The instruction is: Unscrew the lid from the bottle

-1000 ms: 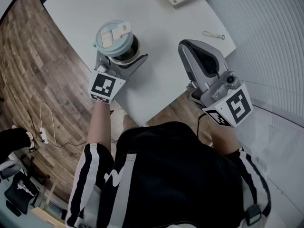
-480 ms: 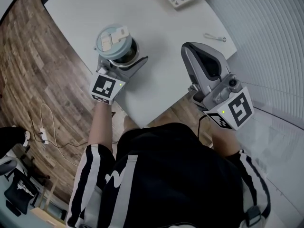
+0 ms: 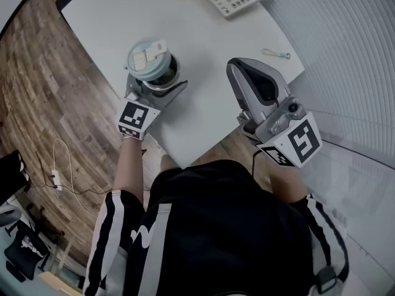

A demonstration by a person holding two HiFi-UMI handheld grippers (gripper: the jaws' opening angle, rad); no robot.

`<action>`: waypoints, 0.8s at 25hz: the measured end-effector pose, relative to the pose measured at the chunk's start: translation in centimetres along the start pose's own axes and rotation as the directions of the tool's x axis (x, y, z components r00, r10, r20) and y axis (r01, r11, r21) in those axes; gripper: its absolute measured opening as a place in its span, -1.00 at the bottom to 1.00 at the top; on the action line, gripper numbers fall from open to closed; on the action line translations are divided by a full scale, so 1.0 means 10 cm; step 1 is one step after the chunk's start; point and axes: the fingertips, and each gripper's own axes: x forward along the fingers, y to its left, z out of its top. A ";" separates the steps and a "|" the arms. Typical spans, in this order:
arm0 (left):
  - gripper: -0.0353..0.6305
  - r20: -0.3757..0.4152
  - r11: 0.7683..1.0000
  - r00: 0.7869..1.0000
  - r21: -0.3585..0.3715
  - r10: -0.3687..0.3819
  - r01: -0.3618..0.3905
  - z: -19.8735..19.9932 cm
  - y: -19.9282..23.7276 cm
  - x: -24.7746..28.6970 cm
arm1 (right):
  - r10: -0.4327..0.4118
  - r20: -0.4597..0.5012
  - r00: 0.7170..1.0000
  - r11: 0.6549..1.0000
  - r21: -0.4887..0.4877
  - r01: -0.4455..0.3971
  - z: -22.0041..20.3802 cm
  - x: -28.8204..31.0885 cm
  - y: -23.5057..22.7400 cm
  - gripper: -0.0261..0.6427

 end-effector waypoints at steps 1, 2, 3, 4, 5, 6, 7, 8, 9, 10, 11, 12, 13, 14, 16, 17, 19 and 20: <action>0.49 -0.007 1.000 1.000 -0.008 0.007 -0.007 -0.03 0.01 -0.03 | 0.002 0.002 1.000 1.000 0.002 -0.002 0.00 0.00 0.00 -0.93; 0.49 -0.012 1.000 1.000 -0.014 0.013 -0.013 -0.05 0.00 -0.07 | 0.003 0.004 1.000 1.000 0.003 -0.003 0.00 0.00 0.01 -0.93; 0.49 -0.015 1.000 1.000 -0.020 0.020 -0.020 -0.06 -0.01 -0.12 | 0.005 0.006 1.000 1.000 0.004 -0.005 0.00 0.00 0.02 -0.93; 0.49 -0.016 0.999 0.999 -0.024 0.027 -0.028 -0.07 -0.03 -0.17 | 0.007 0.007 1.000 1.000 0.003 -0.007 0.00 -0.01 0.04 -0.93; 0.49 -0.015 0.999 0.999 -0.028 0.036 -0.037 -0.07 -0.04 -0.23 | 0.008 0.008 1.000 1.000 0.003 -0.008 -0.01 -0.01 0.05 -0.93; 0.49 -0.012 0.998 0.999 -0.031 0.047 -0.047 -0.06 -0.05 -0.29 | 0.010 0.010 1.000 1.000 0.004 -0.011 -0.01 0.00 0.06 -0.93; 0.49 -0.009 0.998 0.998 -0.034 0.057 -0.057 -0.04 -0.04 -0.35 | 0.013 0.014 1.000 1.000 0.005 -0.013 -0.01 0.01 0.08 -0.93; 0.49 -0.006 0.997 0.998 -0.038 0.064 -0.064 -0.02 -0.04 -0.41 | 0.014 0.017 1.000 1.000 0.008 -0.014 -0.01 0.02 0.09 -0.93; 0.49 -0.006 0.997 0.998 -0.045 0.067 -0.067 0.02 -0.05 -0.46 | 0.015 0.019 1.000 1.000 0.011 -0.015 -0.01 0.02 0.10 -0.93; 0.49 -0.005 0.996 0.998 -0.050 0.067 -0.067 0.06 -0.06 -0.51 | 0.016 0.019 1.000 1.000 0.013 -0.016 -0.01 0.02 0.10 -0.93; 0.49 -0.003 0.996 0.998 -0.051 0.067 -0.067 0.11 -0.09 -0.56 | 0.016 0.020 1.000 1.000 0.015 -0.017 0.00 0.02 0.11 -0.93; 0.49 0.001 0.997 0.998 -0.045 0.070 -0.070 0.15 -0.10 -0.61 | 0.017 0.022 1.000 1.000 0.016 -0.017 0.01 0.01 0.12 -0.93; 0.49 0.007 0.997 0.997 -0.034 0.076 -0.076 0.19 -0.11 -0.67 | 0.017 0.023 1.000 1.000 0.017 -0.017 0.01 0.01 0.13 -0.93; 0.49 0.013 0.996 0.996 -0.022 0.086 -0.086 0.21 -0.11 -0.73 | 0.017 0.025 1.000 1.000 0.018 -0.017 0.01 0.01 0.14 -0.93; 0.48 0.018 0.994 0.994 -0.004 0.108 -0.108 0.25 -0.09 -0.84 | 0.018 0.028 0.999 1.000 0.019 -0.019 0.00 0.02 0.15 -0.93; 0.48 0.019 0.993 0.993 0.001 0.118 -0.118 0.28 -0.09 -0.89 | 0.021 0.029 0.999 1.000 0.020 -0.021 0.00 0.03 0.16 -0.93; 0.48 0.026 0.991 0.990 0.008 0.135 -0.136 0.36 -0.11 -0.99 | 0.026 0.028 0.999 0.999 0.019 -0.027 0.01 0.03 0.20 -0.93; 0.48 0.031 0.990 0.990 0.004 0.141 -0.141 0.42 -0.13 -1.03 | 0.029 0.027 0.999 0.999 0.018 -0.030 0.01 0.03 0.22 -0.93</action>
